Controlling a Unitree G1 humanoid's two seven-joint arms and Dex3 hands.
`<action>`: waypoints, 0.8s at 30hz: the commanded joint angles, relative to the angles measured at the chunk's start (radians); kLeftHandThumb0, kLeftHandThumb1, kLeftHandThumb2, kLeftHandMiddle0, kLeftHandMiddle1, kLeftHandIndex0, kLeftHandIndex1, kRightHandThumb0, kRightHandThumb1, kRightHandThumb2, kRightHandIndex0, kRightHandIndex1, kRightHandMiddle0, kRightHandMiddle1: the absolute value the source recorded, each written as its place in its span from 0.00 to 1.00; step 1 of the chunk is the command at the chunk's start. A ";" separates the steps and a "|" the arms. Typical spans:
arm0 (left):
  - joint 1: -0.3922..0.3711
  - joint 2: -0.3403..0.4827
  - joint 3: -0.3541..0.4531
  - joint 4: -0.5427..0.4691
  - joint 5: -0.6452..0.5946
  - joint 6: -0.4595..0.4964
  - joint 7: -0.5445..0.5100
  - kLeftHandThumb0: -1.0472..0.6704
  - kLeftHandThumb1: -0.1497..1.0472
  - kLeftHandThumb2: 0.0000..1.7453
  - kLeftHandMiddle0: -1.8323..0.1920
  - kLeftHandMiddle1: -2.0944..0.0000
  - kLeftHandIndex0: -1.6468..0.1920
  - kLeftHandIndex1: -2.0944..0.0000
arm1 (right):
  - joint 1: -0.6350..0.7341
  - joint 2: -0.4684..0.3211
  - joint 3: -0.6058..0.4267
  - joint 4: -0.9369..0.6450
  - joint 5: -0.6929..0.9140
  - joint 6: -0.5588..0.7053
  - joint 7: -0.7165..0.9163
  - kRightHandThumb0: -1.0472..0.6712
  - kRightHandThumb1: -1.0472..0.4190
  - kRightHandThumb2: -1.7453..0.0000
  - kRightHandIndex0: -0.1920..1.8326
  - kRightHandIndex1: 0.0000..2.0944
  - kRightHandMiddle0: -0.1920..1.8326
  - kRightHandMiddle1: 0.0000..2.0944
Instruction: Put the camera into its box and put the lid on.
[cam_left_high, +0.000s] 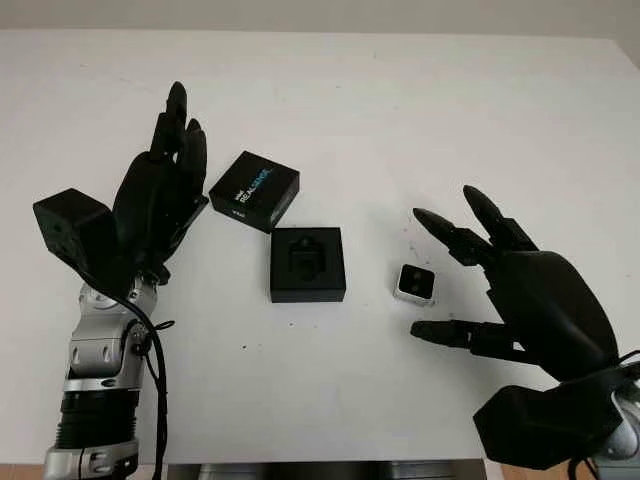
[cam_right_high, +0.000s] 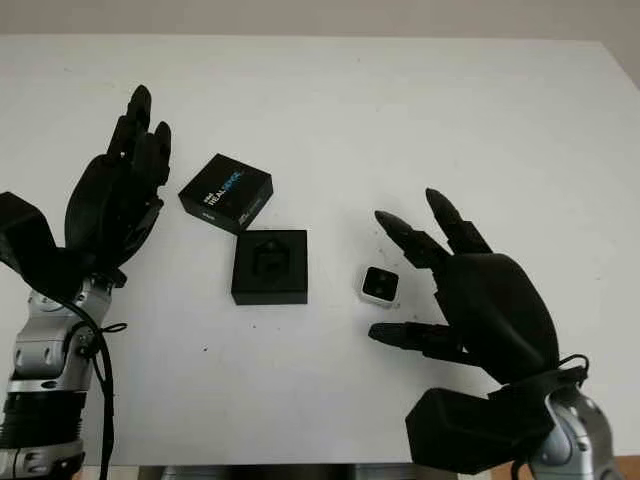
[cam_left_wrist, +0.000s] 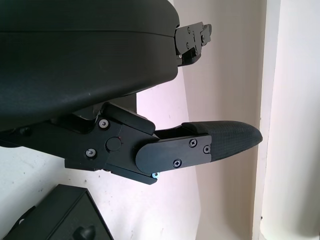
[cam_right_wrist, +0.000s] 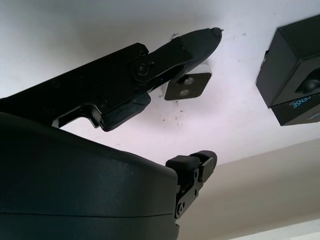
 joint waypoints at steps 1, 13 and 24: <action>0.005 0.004 -0.001 -0.012 0.001 -0.003 -0.003 0.14 1.00 0.32 1.00 1.00 1.00 1.00 | -0.005 0.008 0.003 0.015 -0.005 -0.019 -0.023 0.23 0.12 0.97 0.14 0.04 0.30 0.05; -0.002 0.007 0.002 -0.004 -0.004 -0.003 -0.009 0.13 1.00 0.31 1.00 1.00 1.00 1.00 | -0.028 0.009 0.006 0.042 -0.010 -0.019 -0.024 0.28 0.09 0.96 0.15 0.03 0.33 0.07; -0.003 0.012 0.003 -0.002 0.003 -0.015 -0.014 0.14 1.00 0.31 1.00 1.00 1.00 1.00 | -0.037 -0.001 -0.004 0.082 -0.042 -0.014 -0.038 0.26 0.09 0.97 0.17 0.03 0.35 0.10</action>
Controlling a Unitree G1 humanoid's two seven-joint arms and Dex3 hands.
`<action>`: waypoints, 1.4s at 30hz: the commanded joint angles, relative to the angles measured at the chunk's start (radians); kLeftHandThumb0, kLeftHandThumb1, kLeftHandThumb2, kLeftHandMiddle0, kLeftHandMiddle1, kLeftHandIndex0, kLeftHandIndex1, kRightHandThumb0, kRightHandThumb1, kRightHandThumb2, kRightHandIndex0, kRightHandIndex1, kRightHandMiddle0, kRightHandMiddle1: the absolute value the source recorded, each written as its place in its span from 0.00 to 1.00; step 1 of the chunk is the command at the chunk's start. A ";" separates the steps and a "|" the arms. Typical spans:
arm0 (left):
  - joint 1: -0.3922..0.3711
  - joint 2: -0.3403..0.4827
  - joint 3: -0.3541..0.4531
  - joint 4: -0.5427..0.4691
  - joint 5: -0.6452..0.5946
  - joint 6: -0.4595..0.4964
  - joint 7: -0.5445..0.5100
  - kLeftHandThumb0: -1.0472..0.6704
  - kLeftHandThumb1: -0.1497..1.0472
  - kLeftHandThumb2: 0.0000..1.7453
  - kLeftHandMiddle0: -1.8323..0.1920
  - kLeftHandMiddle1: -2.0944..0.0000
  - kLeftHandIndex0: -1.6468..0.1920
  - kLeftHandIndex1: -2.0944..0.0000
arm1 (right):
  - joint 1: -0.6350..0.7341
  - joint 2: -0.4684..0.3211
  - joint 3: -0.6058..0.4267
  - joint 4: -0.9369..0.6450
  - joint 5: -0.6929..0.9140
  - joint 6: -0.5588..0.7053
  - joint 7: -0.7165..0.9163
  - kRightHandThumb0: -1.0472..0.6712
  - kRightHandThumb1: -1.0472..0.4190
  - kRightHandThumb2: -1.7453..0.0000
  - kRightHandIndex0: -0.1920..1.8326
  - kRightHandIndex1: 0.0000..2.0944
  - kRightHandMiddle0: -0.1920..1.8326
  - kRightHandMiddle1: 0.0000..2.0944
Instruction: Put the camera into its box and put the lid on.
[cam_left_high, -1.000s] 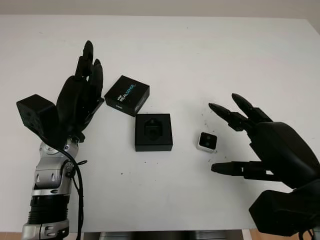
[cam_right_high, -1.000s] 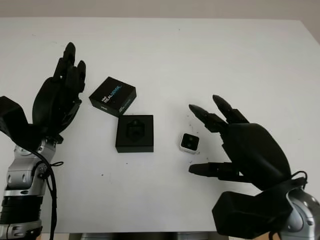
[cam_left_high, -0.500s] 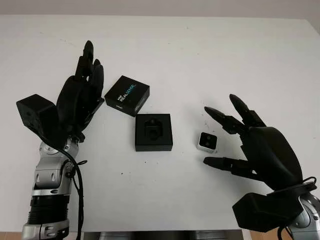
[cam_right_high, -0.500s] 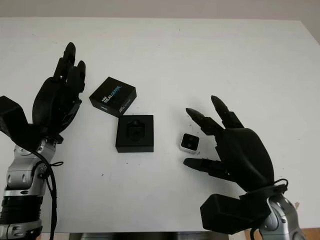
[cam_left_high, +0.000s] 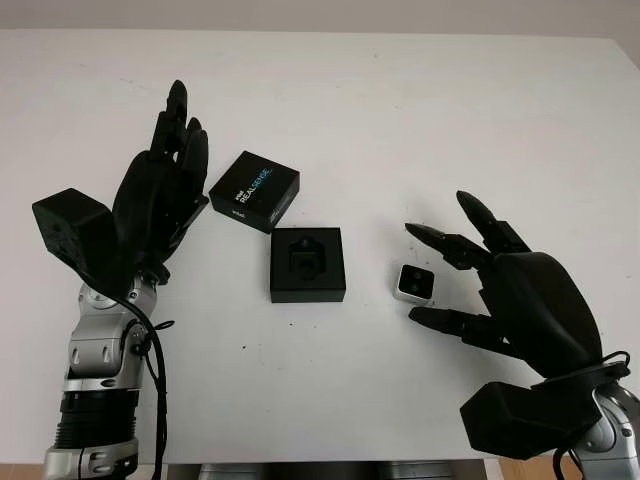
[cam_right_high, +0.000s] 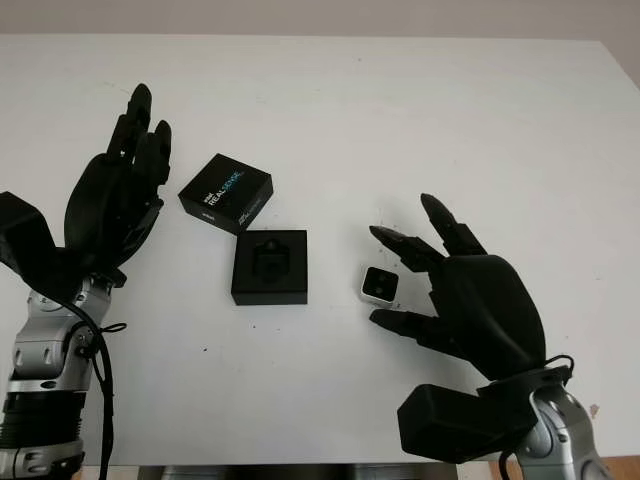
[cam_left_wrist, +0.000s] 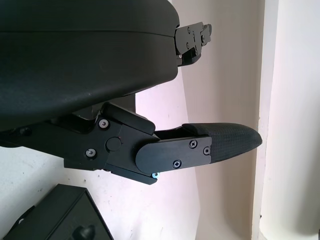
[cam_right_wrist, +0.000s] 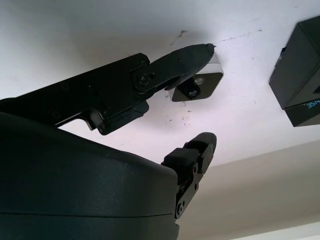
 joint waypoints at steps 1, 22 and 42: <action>-0.002 0.010 0.004 -0.004 0.001 -0.006 -0.004 0.14 1.00 0.31 1.00 1.00 1.00 1.00 | 0.000 -0.013 -0.008 0.017 0.002 -0.009 -0.009 0.26 0.09 0.97 0.17 0.03 0.35 0.10; 0.002 0.015 0.001 -0.009 0.006 -0.012 -0.003 0.14 1.00 0.30 1.00 1.00 1.00 1.00 | 0.015 -0.008 0.034 0.132 0.045 -0.028 -0.007 0.28 0.07 0.97 0.16 0.02 0.33 0.08; 0.005 0.013 0.002 -0.015 0.008 -0.006 0.012 0.14 1.00 0.30 1.00 1.00 1.00 1.00 | 0.005 0.012 0.099 0.284 -0.003 -0.109 -0.200 0.39 0.01 0.97 0.24 0.04 0.21 0.55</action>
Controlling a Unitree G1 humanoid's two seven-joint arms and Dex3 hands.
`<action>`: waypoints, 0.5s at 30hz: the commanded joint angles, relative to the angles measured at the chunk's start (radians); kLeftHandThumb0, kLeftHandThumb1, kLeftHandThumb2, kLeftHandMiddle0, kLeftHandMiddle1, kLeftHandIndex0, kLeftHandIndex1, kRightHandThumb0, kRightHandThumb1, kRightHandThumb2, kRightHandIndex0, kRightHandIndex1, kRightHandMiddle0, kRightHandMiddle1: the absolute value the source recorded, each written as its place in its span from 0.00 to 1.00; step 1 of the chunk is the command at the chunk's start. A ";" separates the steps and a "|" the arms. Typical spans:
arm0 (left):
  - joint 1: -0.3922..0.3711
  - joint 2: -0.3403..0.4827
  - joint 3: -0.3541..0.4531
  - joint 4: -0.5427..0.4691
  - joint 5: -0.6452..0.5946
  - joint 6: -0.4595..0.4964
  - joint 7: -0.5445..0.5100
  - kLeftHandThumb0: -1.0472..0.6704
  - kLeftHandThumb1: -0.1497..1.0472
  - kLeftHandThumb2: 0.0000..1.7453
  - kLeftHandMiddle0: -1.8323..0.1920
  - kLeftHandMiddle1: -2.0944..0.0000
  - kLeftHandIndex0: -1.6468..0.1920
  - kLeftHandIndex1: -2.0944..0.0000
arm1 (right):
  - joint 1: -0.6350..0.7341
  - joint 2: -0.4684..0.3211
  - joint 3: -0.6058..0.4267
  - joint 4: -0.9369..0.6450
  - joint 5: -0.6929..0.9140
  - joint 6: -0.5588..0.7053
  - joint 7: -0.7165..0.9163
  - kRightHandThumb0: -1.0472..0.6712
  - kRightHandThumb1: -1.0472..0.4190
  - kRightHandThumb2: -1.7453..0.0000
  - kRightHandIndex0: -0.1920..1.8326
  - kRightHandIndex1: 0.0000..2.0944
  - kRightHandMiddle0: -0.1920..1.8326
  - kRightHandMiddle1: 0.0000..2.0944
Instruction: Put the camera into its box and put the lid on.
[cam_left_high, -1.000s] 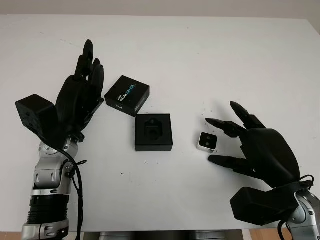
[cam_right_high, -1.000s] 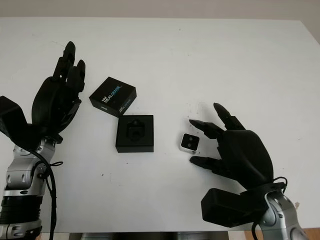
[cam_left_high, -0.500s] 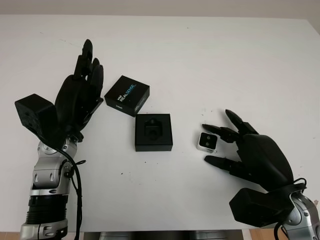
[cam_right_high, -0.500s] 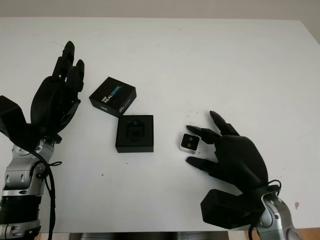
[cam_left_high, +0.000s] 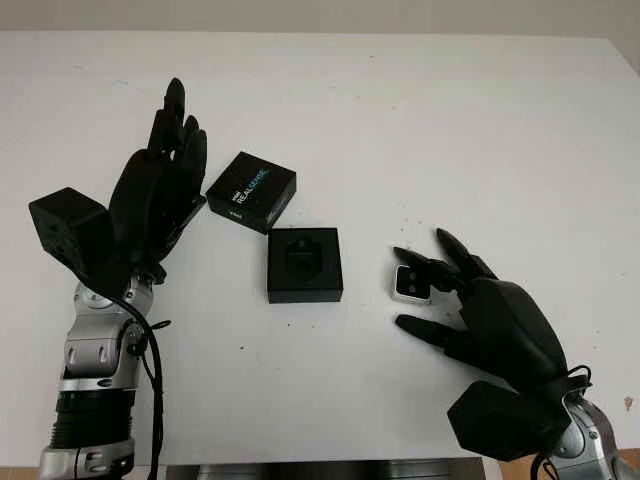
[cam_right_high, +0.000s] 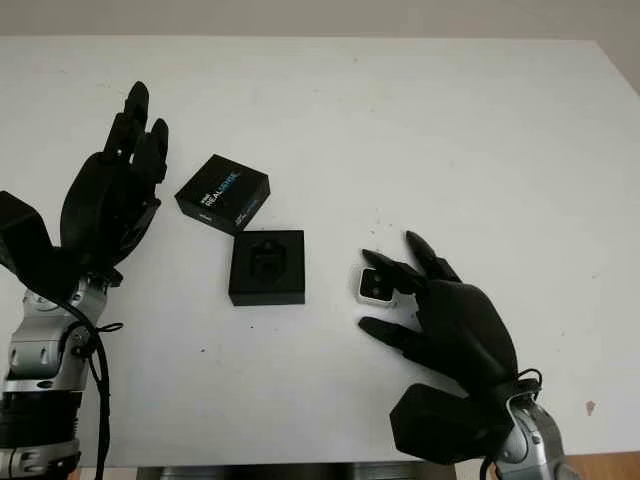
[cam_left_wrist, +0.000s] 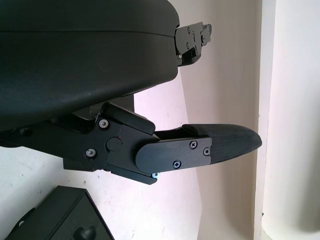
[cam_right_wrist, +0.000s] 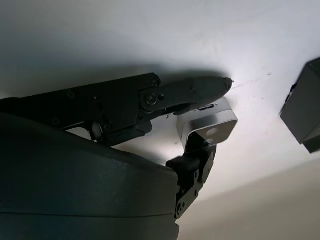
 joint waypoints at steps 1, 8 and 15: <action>0.006 0.002 0.002 -0.018 0.003 -0.003 0.003 0.14 1.00 0.30 1.00 1.00 1.00 1.00 | -0.003 -0.022 0.001 0.077 -0.024 -0.031 -0.052 0.41 0.01 0.97 0.25 0.04 0.20 0.60; 0.016 0.013 0.006 -0.029 0.001 -0.003 -0.003 0.13 1.00 0.30 1.00 1.00 1.00 1.00 | -0.053 -0.058 -0.016 0.178 -0.017 -0.080 -0.127 0.41 0.00 0.96 0.29 0.05 0.18 0.65; 0.016 0.017 0.013 -0.031 -0.002 0.000 -0.006 0.13 1.00 0.29 1.00 1.00 1.00 1.00 | -0.101 -0.079 -0.031 0.189 -0.040 -0.060 -0.161 0.40 0.03 0.97 0.32 0.04 0.23 0.59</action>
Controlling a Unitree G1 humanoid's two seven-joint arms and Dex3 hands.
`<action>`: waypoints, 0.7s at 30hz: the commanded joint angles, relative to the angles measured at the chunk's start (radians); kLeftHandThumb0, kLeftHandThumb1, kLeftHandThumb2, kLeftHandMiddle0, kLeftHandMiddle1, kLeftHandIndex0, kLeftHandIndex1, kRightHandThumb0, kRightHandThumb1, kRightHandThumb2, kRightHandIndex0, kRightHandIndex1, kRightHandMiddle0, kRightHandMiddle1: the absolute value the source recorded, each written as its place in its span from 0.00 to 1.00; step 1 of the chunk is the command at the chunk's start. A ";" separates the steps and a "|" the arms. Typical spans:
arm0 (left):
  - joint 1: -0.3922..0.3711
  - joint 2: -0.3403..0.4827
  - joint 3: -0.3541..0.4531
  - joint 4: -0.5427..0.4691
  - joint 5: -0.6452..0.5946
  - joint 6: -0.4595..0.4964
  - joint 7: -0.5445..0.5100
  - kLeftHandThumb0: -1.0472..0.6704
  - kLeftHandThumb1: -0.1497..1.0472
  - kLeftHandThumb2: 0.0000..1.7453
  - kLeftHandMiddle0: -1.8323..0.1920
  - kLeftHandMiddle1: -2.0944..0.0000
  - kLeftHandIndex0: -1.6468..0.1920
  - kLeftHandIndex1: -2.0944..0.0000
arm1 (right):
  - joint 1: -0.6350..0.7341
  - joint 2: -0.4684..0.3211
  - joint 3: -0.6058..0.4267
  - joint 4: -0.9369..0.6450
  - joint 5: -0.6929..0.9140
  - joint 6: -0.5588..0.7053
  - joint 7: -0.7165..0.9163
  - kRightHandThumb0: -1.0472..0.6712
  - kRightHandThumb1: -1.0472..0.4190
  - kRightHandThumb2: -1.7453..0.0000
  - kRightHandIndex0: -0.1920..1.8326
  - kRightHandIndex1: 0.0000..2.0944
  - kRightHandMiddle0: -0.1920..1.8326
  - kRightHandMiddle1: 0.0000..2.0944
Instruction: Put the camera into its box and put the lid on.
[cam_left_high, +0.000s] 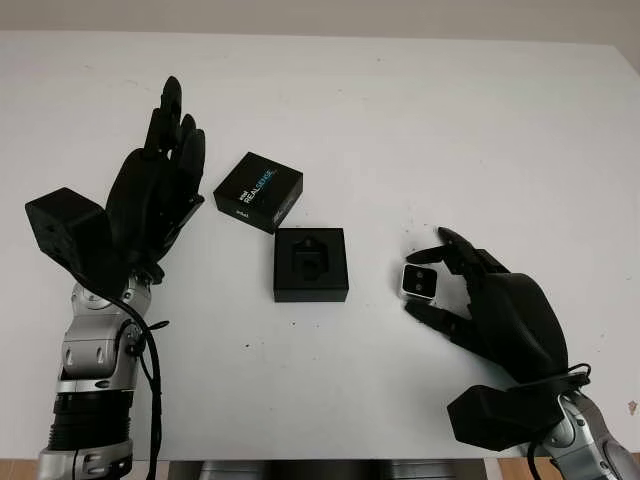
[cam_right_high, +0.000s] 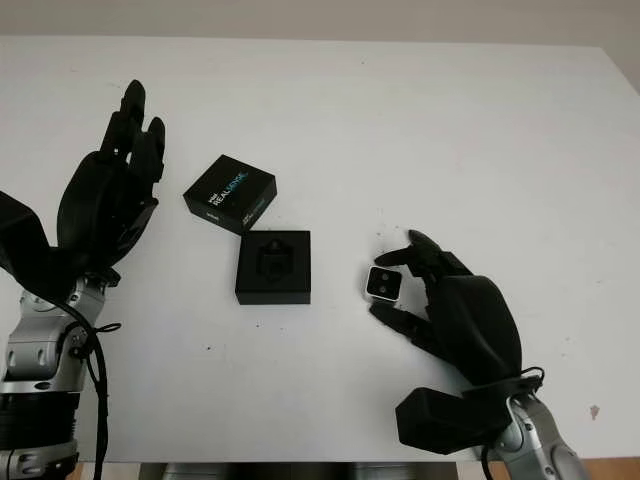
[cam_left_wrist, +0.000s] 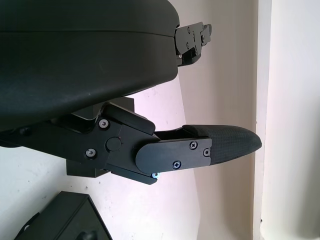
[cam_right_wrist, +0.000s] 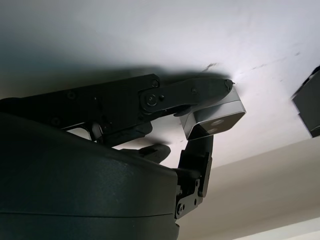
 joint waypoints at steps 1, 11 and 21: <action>0.008 0.010 0.006 -0.018 -0.003 -0.005 -0.004 0.13 1.00 0.29 1.00 1.00 1.00 1.00 | -0.009 -0.024 -0.024 0.016 0.004 0.020 -0.001 0.39 0.03 0.97 0.32 0.04 0.24 0.58; 0.007 0.010 0.005 -0.026 -0.005 0.011 -0.005 0.14 1.00 0.29 1.00 1.00 1.00 1.00 | -0.020 0.014 -0.018 0.022 0.106 0.009 0.025 0.39 0.03 0.97 0.33 0.04 0.27 0.57; 0.007 0.008 0.001 -0.025 -0.003 0.013 -0.010 0.16 1.00 0.30 1.00 1.00 1.00 1.00 | -0.073 0.108 -0.005 0.030 0.302 0.010 0.130 0.39 0.00 0.95 0.30 0.02 0.21 0.65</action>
